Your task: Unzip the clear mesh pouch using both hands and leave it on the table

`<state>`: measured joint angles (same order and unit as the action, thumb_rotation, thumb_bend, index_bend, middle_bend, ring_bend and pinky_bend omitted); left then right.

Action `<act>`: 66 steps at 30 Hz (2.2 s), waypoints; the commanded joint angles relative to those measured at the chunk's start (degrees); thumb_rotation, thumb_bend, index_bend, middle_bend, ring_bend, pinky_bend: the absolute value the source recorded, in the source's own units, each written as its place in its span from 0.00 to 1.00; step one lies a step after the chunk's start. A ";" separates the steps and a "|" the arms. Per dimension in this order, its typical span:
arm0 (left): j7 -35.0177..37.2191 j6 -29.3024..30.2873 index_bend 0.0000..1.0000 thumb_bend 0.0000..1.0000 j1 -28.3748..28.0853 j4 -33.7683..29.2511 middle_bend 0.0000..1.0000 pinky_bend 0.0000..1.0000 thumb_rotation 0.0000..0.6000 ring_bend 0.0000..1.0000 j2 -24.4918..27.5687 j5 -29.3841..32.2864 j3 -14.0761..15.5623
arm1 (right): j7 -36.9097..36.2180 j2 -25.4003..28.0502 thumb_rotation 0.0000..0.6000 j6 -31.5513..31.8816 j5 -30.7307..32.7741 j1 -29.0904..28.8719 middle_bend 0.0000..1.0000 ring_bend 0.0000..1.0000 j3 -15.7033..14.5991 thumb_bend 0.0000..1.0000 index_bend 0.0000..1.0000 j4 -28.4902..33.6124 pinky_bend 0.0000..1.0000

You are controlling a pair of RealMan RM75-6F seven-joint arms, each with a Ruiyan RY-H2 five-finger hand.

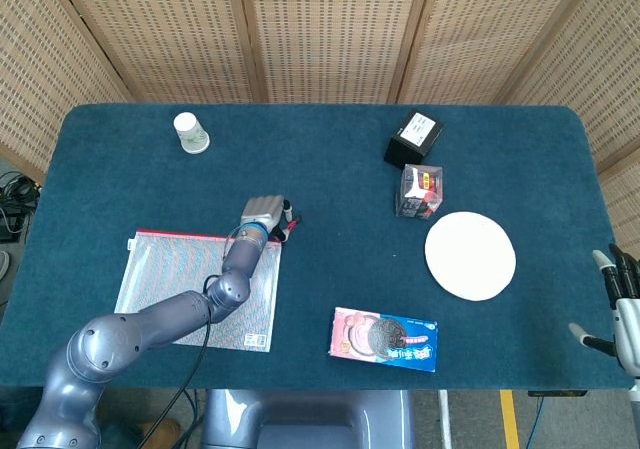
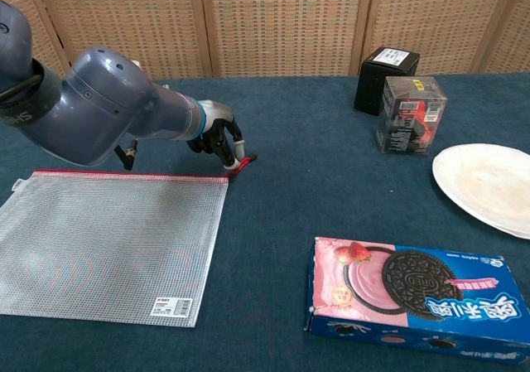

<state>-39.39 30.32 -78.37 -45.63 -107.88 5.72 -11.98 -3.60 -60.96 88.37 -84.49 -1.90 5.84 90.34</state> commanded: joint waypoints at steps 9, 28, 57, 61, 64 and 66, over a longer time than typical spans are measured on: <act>-1.00 1.56 0.45 0.42 -0.33 -4.00 0.99 1.00 1.00 0.95 0.76 -0.42 -0.89 | 0.13 0.05 1.00 -0.07 -0.14 -0.06 0.00 0.00 -0.03 0.00 0.03 0.16 0.00; -1.47 4.09 0.52 0.43 0.58 0.24 0.99 1.00 1.00 0.95 -3.32 -5.07 -2.91 | -1.03 0.53 1.00 -0.15 -0.16 0.04 0.00 0.00 -0.06 0.00 0.03 0.22 0.00; 2.08 8.35 0.68 0.49 5.26 -12.36 0.99 1.00 1.00 0.95 3.34 -14.40 -7.95 | -2.59 0.96 1.00 -0.26 -0.59 0.05 0.00 0.00 -0.23 0.00 0.03 0.30 0.00; 4.24 9.87 0.69 0.49 7.48 -18.90 0.99 1.00 1.00 0.95 7.60 -16.89 -8.23 | -3.00 0.93 1.00 -0.91 -0.77 -0.19 0.00 0.00 -0.47 0.00 0.04 0.47 0.00; 5.74 10.68 0.69 0.49 8.82 -22.51 0.99 1.00 1.00 0.95 10.03 -18.72 -8.28 | -3.46 1.02 1.00 -1.88 -0.81 -0.65 0.00 0.00 -0.57 0.00 0.04 0.63 0.00; 7.09 11.46 0.69 0.49 9.86 -25.30 0.99 1.00 1.00 0.95 12.03 -20.38 -8.34 | -4.38 1.17 1.00 -3.07 -0.56 -1.48 0.00 0.00 -0.21 0.00 0.05 0.99 0.00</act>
<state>-34.05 40.55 -70.06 -68.29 -97.94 -12.65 -20.10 -7.47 -59.89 85.89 -85.19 -2.90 5.44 91.11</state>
